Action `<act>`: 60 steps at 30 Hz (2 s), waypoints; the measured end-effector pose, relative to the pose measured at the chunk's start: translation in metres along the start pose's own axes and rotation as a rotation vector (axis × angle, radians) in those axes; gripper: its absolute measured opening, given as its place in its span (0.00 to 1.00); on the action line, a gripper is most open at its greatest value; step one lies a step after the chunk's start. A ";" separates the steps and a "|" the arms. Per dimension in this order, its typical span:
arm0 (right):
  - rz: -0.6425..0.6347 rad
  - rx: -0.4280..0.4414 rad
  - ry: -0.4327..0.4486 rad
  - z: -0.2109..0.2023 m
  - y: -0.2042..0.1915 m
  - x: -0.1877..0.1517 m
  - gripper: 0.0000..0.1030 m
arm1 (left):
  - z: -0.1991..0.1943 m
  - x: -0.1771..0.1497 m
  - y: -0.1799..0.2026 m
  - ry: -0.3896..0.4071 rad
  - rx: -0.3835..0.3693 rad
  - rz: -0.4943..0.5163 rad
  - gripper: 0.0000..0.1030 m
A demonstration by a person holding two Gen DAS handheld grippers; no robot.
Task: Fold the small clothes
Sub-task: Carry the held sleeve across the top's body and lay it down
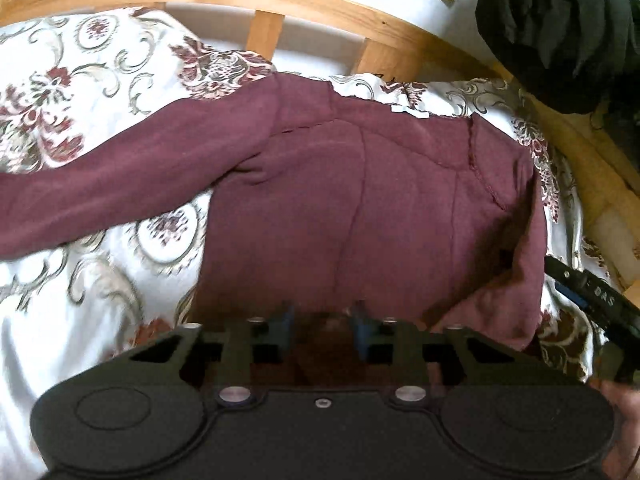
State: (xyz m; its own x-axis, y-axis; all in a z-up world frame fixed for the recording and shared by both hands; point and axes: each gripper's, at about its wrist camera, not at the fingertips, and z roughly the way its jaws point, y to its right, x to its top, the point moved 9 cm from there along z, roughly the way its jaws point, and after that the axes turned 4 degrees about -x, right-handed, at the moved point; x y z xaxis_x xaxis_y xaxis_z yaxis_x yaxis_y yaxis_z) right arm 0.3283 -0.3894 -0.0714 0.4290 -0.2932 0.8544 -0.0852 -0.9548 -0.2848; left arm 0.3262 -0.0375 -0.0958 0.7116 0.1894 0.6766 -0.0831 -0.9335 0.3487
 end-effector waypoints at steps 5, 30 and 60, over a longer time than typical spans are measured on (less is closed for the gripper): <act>-0.010 0.003 0.006 -0.006 -0.005 0.001 0.63 | -0.029 -0.031 -0.003 0.015 -0.013 -0.008 0.20; 0.074 0.059 -0.023 0.017 0.011 -0.004 0.32 | 0.027 -0.017 0.052 -0.144 -0.301 0.395 0.35; -0.072 -0.022 -0.103 -0.016 -0.007 -0.008 0.85 | -0.001 -0.042 0.000 -0.135 -0.057 0.048 0.69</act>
State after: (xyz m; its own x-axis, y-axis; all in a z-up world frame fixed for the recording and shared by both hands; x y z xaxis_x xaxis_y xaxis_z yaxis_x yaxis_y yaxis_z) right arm 0.3107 -0.3812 -0.0695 0.5246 -0.2179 0.8230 -0.0701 -0.9745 -0.2133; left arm 0.2955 -0.0456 -0.1236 0.7929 0.0987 0.6014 -0.1559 -0.9211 0.3567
